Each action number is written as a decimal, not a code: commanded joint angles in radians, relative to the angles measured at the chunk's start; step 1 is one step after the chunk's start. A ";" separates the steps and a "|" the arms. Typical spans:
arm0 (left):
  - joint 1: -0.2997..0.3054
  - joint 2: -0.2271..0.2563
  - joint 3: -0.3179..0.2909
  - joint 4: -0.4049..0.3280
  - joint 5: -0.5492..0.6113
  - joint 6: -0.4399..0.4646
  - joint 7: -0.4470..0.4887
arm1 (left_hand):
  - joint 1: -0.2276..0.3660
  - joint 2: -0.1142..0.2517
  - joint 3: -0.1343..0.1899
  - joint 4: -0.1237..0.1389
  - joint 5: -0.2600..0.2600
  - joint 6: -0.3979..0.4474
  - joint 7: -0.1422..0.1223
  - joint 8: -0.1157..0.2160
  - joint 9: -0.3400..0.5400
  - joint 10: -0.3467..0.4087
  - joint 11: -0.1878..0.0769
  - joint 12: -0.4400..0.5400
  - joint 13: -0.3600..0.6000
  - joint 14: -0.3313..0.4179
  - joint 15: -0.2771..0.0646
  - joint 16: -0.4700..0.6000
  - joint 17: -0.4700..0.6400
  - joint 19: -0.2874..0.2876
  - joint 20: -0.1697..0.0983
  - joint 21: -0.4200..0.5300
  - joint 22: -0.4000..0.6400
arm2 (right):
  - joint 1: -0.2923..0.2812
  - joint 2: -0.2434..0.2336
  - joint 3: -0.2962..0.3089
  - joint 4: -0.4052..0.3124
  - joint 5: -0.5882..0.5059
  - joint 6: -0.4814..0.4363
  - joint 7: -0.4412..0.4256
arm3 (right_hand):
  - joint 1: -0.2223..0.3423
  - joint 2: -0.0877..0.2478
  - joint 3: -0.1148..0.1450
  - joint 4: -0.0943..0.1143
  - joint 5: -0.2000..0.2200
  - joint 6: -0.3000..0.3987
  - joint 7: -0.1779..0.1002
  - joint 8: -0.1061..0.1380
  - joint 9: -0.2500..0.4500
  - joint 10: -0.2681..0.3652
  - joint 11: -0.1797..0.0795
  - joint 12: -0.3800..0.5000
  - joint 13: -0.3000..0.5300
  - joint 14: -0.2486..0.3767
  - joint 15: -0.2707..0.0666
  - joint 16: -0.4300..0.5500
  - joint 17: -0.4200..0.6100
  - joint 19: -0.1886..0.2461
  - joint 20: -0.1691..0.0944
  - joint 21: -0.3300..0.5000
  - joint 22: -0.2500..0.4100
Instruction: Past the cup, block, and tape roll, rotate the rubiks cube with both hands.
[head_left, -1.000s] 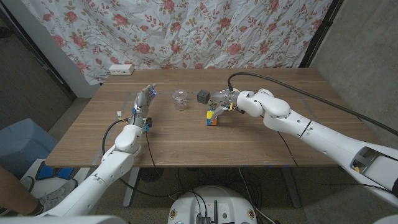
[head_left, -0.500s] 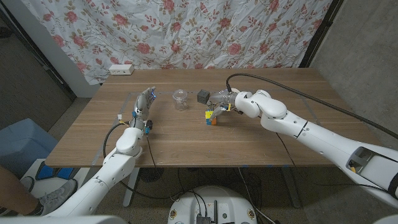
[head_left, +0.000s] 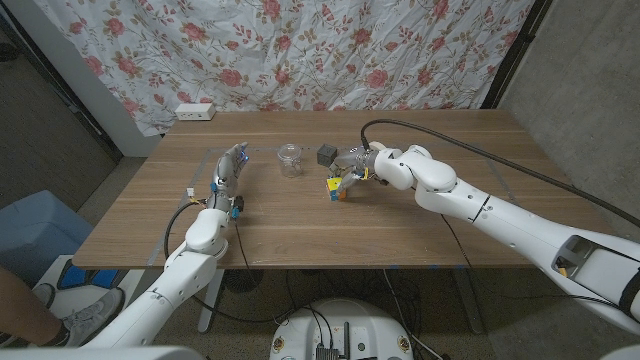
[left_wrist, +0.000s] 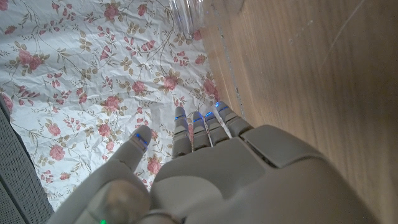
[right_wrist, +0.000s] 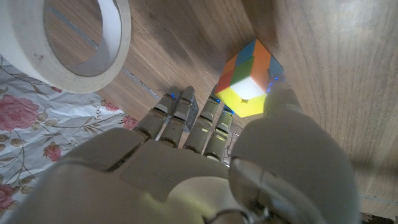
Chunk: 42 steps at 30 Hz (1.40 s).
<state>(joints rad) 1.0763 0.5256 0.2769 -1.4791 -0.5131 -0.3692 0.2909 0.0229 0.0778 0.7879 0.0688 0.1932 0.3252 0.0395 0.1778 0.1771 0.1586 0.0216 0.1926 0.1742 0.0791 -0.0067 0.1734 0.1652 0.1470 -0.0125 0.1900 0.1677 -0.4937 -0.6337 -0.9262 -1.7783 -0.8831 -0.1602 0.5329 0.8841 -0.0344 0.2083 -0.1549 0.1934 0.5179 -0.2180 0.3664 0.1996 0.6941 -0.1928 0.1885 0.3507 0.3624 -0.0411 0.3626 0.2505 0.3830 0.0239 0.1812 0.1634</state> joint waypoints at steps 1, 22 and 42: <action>-0.012 -0.003 -0.001 0.018 -0.003 -0.009 -0.010 | -0.011 0.068 0.003 0.004 0.002 0.001 0.003 0.005 0.001 0.005 0.003 0.000 0.004 0.005 0.005 0.005 0.005 0.007 0.007 0.002 0.003 | 0.007 0.008 -0.009 -0.006 -0.004 -0.031 0.027 | -0.018 -0.021 0.002 0.003 0.015 -0.035 0.003 -0.017 0.002 -0.046 0.012 -0.005 0.003 -0.024 -0.074 -0.014 0.001 -0.021 0.010 -0.001 0.003; -0.044 -0.020 0.004 0.075 -0.031 -0.047 -0.061 | -0.010 0.067 0.003 0.006 0.003 0.004 0.005 0.006 0.001 0.005 -0.002 0.000 0.004 0.006 0.002 0.004 0.004 0.008 0.009 0.002 0.003 | 0.031 0.022 -0.031 -0.023 -0.013 -0.091 0.129 | -0.086 -0.056 -0.005 0.017 0.042 -0.205 0.033 -0.103 0.008 -0.303 0.095 -0.011 -0.006 -0.190 0.054 -0.092 0.016 -0.127 0.053 -0.005 0.004; -0.089 -0.027 0.011 0.132 -0.080 -0.059 -0.141 | -0.010 0.068 0.003 0.007 0.003 0.007 0.006 0.007 0.002 0.006 -0.001 0.001 0.004 0.006 0.003 0.004 0.004 0.010 0.012 0.003 0.003 | 0.091 0.042 -0.058 -0.017 0.005 -0.135 0.287 | -0.186 -0.071 -0.030 0.041 0.074 -0.425 0.049 -0.187 -0.001 -0.531 0.136 -0.010 -0.030 -0.349 0.168 -0.150 0.026 -0.230 0.088 -0.004 0.004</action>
<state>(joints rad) 1.0077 0.5036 0.2846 -1.3761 -0.5671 -0.4192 0.1914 0.0229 0.0778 0.7879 0.0687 0.1931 0.3251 0.0394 0.1817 0.1772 0.1586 0.0216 0.1926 0.1742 0.0822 -0.0035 0.1734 0.1651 0.1523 -0.0072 0.1900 0.1677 -0.4319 -0.6030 -0.9728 -1.7995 -0.8895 -0.2666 0.7453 0.7202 -0.1052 0.1808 -0.1209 0.2592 0.1146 -0.1647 0.1809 0.1998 0.1837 -0.0589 0.1772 0.3207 0.0346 0.1150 0.2201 0.2719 0.1636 0.1072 0.1774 0.1653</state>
